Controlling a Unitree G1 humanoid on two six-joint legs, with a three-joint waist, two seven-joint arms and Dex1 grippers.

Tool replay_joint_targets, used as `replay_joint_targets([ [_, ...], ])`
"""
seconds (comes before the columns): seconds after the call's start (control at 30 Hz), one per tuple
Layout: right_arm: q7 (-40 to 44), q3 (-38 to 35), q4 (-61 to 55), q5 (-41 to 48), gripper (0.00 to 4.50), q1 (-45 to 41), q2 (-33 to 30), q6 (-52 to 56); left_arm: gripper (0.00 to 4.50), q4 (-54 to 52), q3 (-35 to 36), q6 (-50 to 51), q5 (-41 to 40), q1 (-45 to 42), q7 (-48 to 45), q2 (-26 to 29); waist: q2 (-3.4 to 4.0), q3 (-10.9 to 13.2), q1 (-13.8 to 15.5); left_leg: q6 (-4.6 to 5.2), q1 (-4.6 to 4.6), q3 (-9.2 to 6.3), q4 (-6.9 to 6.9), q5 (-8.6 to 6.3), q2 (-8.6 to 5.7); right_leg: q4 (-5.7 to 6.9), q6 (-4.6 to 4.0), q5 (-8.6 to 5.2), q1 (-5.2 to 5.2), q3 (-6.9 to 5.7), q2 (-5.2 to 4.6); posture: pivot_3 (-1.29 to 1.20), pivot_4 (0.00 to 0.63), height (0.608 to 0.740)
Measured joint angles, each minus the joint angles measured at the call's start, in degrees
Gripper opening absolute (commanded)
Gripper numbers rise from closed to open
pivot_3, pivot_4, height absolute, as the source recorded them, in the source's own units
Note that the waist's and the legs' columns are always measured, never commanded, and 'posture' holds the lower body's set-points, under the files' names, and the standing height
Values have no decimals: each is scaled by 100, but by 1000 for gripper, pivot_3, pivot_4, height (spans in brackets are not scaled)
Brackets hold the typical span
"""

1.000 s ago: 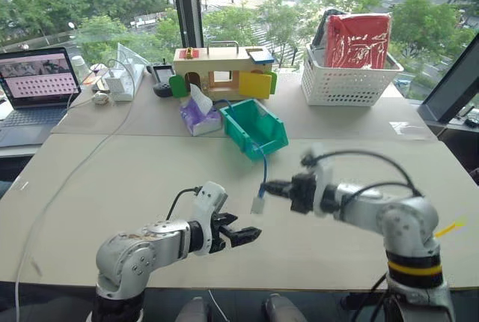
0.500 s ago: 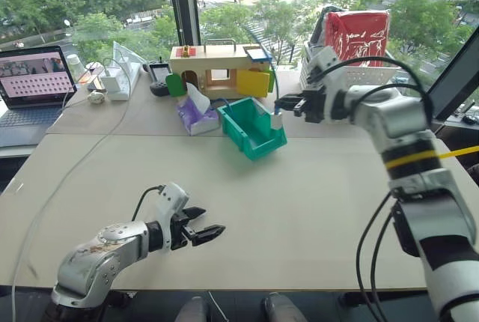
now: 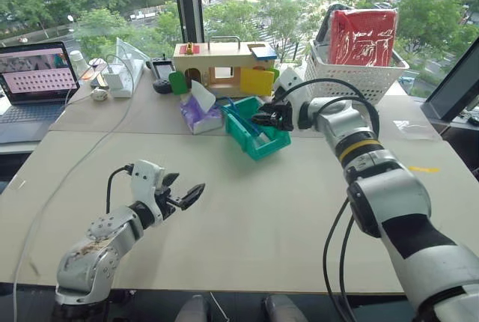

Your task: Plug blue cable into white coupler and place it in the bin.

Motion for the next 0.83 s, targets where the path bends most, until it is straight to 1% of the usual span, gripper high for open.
replay_joint_targets([
  [0.07, 90, -241, -26, 23, 4297, -71, -61, 0, 4500, 266, -2, -260, 355, -300, 347, -72, 0, 0, 14, 0, 1, 0, 1, 0, 1, 2, 0, 0, 0, 0, 2, 0, 150, 715],
  [0.1, 131, -346, -68, 37, 4443, -73, -89, 1, 4500, 369, 12, -359, 467, -395, 441, -70, 0, 0, 18, 0, 1, 0, 2, 0, 1, 1, 0, 0, 0, -1, 3, 0, 150, 715],
  [0.17, 258, -625, -396, 231, 4443, 76, -261, 51, 4500, 583, 51, -665, 649, -570, 504, -69, 0, 0, 28, 0, -1, 0, 1, 0, 1, 1, 0, 0, 0, -2, 2, 0, 150, 715],
  [0.27, 502, -1010, -1487, 562, 4443, 685, -649, 382, 4500, 812, 62, -1019, 822, -666, 440, -23, -1, 0, 66, -4, -3, -2, 0, -3, -1, -2, 1, 0, 3, -7, -2, 0, 150, 715],
  [0.33, 426, -1328, -2812, 844, 4443, 1580, -926, 770, 4500, 1043, -28, -1191, 953, -791, 378, -1, -1, -1, 108, -5, -4, -14, 0, -4, 0, -3, 2, -1, 14, -19, -3, 0, 150, 715],
  [0.37, 351, -1477, -3261, 937, 4443, 1948, -987, 883, 4500, 1100, -34, -1228, 978, -820, 350, 6, -1, -1, 126, -5, -4, -16, 0, -4, 0, -5, 2, 0, 17, -22, -3, 0, 150, 715],
  [0.43, 8, -1908, -4625, 1217, 4443, 3119, -1166, 1374, 4500, 1274, -46, -1302, 971, -948, 230, 0, -1, -1, 173, -5, -7, -16, 0, -5, 0, -1, 3, -1, 15, -20, -5, 0, 150, 715],
  [0.5, -334, -2256, -5489, 1374, 4443, 3994, -1261, 1735, 4500, 1352, -18, -1325, 963, -1033, 165, 0, -1, -1, 187, -5, -7, -12, 3, -5, -1, -11, 3, -1, 12, -16, -5, 0, 150, 715],
  [0.57, -729, -2642, -6509, 1434, 4443, 5067, -1389, 2041, 4500, 1477, -20, -1339, 904, -1120, -5, 11, -1, -1, 192, -5, -1, -10, 6, -5, -1, -7, 5, -3, 16, -14, -2, 0, 150, 715],
  [0.6, -829, -2724, -6742, 1463, 4443, 5305, -1393, 2113, 4500, 1527, -19, -1344, 893, -1125, -48, 19, -1, -1, 171, -4, 4, -4, 6, -4, -1, -4, 5, -3, 17, -8, -1, 0, 150, 715],
  [0.67, -1083, -3003, -7521, 1564, 4443, 6125, -1423, 2365, 4500, 1785, -121, -1427, 895, -1237, -225, 2, -1, -1, 128, -3, 24, 2, 10, -3, 1, 4, 6, -4, 29, 2, 7, 0, 150, 715],
  [0.73, -1187, -3125, -8019, 1592, 4443, 6701, -1419, 2406, 4500, 2002, -149, -1527, 896, -1313, -322, 1, -1, -1, 118, -3, 41, 0, 10, -3, 3, 6, 13, -9, 45, 0, 10, 0, 150, 715],
  [0.77, -1262, -3202, -8240, 1601, 4443, 7028, -1380, 2411, 4500, 2145, -153, -1587, 897, -1383, -380, 4, -1, -1, 103, -3, 43, 1, 10, -2, 4, 6, 37, -23, 46, 1, 13, 0, 150, 715],
  [0.83, -1400, -3299, -8406, 1604, 4443, 7428, -1302, 2409, 4500, 2400, -164, -1623, 903, -1514, -495, 20, -1, -1, 58, -5, 44, 8, 11, 8, 2, 5, 47, -29, 45, 8, 12, 0, 150, 715],
])
